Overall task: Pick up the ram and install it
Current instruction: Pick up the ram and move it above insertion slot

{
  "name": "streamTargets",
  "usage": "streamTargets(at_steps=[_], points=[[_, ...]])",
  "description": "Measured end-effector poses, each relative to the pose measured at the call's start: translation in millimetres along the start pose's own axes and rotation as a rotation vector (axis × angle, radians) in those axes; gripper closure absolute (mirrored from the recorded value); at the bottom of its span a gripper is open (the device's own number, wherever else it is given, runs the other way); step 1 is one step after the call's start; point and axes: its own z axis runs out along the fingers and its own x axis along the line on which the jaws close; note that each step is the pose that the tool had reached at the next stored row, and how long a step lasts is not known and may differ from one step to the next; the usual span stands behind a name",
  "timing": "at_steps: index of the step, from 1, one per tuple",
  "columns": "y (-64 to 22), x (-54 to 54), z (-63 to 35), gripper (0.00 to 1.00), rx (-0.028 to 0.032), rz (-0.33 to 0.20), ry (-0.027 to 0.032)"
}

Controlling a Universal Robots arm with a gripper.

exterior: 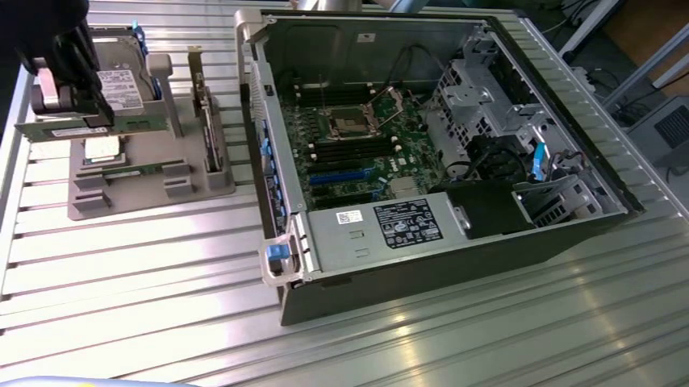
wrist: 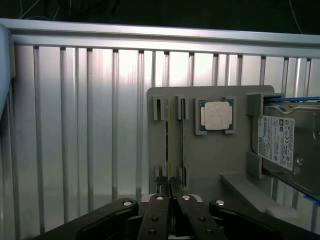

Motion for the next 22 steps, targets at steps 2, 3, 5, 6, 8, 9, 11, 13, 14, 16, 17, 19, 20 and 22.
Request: streamTargets(at_steps=[2, 3, 5, 6, 8, 9, 11, 13, 14, 16, 17, 19, 20, 22], points=[[-0.1, -0.1, -2.6, 0.88, 0.0, 0.0, 0.0], [-0.1, -0.2, -3.4, 0.88, 0.0, 0.0, 0.0], [-0.1, -0.3, -4.8, 0.88, 0.0001, 0.0, -0.0001], [-0.1, -0.3, -5.6, 0.88, -0.0001, 0.0, 0.0], [-0.2, -0.5, -9.1, 0.88, 0.0, 0.0, 0.0], [-0.3, -0.6, -10.9, 0.88, 0.0, 0.0, 0.0], [-0.4, -0.9, -16.4, 0.88, -0.0001, 0.0, 0.0], [-0.5, -1.2, -21.2, 0.88, 0.0, 0.0, -0.0001], [-0.6, -1.4, -24.4, 0.88, 0.0, 0.0, 0.0], [-0.7, -1.7, -29.6, 0.88, -0.0001, 0.0, 0.0], [-0.8, -1.8, -31.6, 0.88, -0.0001, 0.0, 0.0], [-0.9, -2.1, -36.6, 0.88, 0.0, 0.0, 0.0], [-1.0, -2.2, -38.3, 0.88, 0.0, 0.0, 0.0], [-1.0, -2.4, -41.6, 0.88, 0.0, 0.0, 0.0]])
